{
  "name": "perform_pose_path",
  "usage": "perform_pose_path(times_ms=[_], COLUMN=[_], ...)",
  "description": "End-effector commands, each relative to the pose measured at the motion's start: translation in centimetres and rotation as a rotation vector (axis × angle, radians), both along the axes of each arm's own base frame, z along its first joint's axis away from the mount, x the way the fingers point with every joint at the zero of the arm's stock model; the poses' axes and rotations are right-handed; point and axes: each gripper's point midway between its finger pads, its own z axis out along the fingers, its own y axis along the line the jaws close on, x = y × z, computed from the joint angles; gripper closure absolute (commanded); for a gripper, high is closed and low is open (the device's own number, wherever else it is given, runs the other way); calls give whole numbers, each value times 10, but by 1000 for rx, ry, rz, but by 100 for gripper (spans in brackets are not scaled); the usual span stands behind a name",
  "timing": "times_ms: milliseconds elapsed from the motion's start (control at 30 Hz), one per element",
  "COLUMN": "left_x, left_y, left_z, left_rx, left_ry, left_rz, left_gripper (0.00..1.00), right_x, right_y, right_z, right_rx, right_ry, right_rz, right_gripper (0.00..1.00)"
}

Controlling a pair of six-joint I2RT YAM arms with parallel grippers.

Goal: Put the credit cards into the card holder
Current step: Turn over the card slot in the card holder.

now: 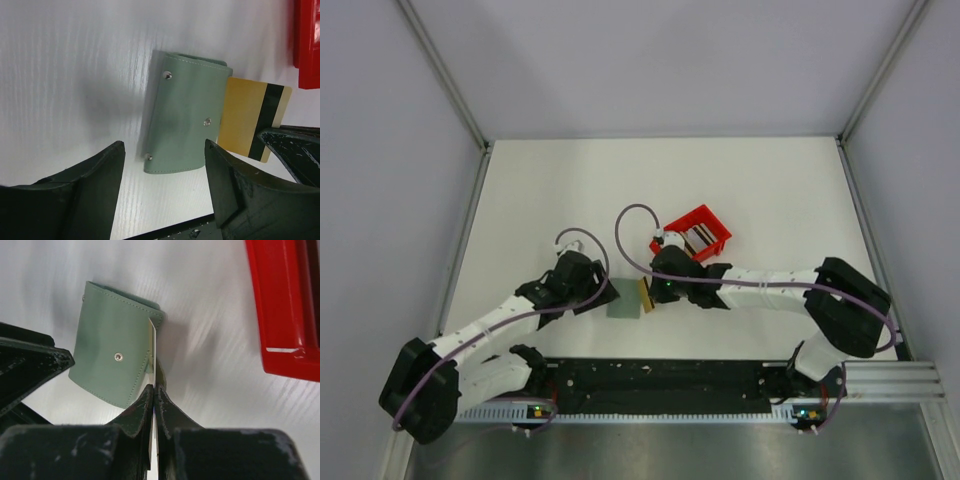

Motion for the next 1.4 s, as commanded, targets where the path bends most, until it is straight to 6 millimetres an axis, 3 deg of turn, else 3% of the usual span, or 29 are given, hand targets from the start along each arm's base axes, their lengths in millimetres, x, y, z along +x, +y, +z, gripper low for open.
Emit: perform_pose_path(times_ms=[0,167,533,733,967,1200,1367], left_x=[2,0,0,0,0,2,5], left_y=[-15,-16,-19,-18,-16,-16,-12], left_z=[0,-4,-5,-6,-7,-5,0], left_rx=[-72,-78,-93,-86,-76,-73,-56], left_ry=[-10,-8,-7,-4,-6,-13,-37], left_rz=[-36,-41,-55,-52,-46,-45,-41], left_gripper=[31,35,47,48,59,70,66], right_x=[-6,-9,-11,-5,-8,8,4], right_y=[18,24,35,28,16,-2,10], right_z=[-2,-4,0,2,-4,7,9], right_rx=[-2,7,40,12,20,103,183], right_ry=[28,46,49,28,85,103,175], right_rz=[80,106,146,109,35,-76,-40], right_gripper=[100,99,86,99,100,100,100])
